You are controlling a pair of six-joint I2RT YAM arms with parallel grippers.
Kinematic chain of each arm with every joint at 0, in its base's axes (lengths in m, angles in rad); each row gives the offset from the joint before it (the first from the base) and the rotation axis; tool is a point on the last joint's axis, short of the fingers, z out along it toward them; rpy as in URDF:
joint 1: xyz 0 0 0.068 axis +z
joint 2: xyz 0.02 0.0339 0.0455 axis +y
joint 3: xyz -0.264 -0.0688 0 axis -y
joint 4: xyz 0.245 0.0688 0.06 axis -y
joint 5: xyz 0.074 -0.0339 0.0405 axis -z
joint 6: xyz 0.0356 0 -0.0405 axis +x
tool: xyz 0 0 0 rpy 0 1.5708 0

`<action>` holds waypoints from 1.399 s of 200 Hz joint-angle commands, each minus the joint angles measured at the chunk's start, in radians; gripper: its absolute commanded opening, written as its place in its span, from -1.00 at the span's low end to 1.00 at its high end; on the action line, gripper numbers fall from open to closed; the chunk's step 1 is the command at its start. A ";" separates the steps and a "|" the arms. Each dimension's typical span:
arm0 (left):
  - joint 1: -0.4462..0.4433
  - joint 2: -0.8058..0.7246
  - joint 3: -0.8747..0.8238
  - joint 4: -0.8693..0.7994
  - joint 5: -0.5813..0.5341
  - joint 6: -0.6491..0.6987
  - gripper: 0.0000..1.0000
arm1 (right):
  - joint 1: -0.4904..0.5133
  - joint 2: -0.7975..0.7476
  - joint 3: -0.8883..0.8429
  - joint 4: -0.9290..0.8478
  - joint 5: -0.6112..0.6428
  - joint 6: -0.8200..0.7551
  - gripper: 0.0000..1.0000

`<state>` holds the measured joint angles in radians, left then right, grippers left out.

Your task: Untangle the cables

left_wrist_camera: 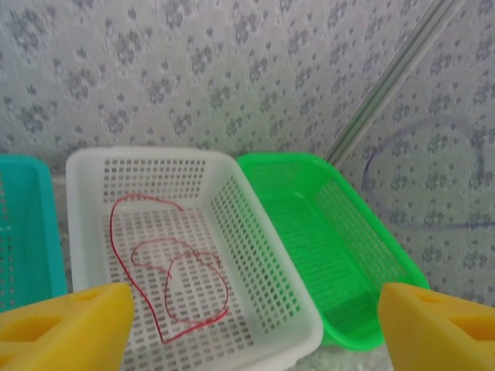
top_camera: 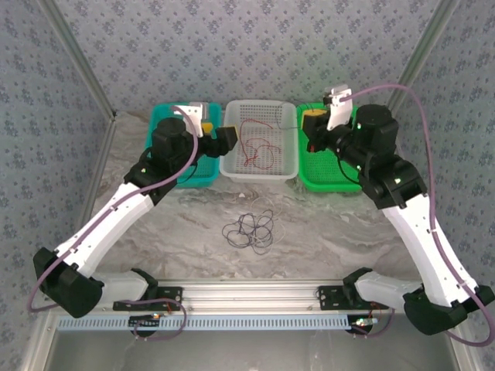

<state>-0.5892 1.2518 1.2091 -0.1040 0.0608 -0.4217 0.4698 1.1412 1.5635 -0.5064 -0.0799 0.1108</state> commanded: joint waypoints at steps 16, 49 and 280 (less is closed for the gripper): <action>-0.032 -0.001 -0.082 0.029 0.073 -0.053 0.65 | -0.028 0.084 0.126 -0.136 0.016 -0.050 -1.00; -0.059 0.006 -0.142 0.022 0.067 -0.070 0.64 | -0.141 0.164 0.145 -0.165 -0.003 -0.050 -1.00; -0.122 0.044 -0.369 -0.117 0.082 -0.155 0.58 | -0.474 0.562 -0.104 -0.166 0.033 0.063 0.65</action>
<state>-0.7029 1.2617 0.8452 -0.1864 0.1131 -0.5529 0.0006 1.7180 1.4170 -0.5858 -0.1081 0.1413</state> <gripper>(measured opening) 0.797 0.786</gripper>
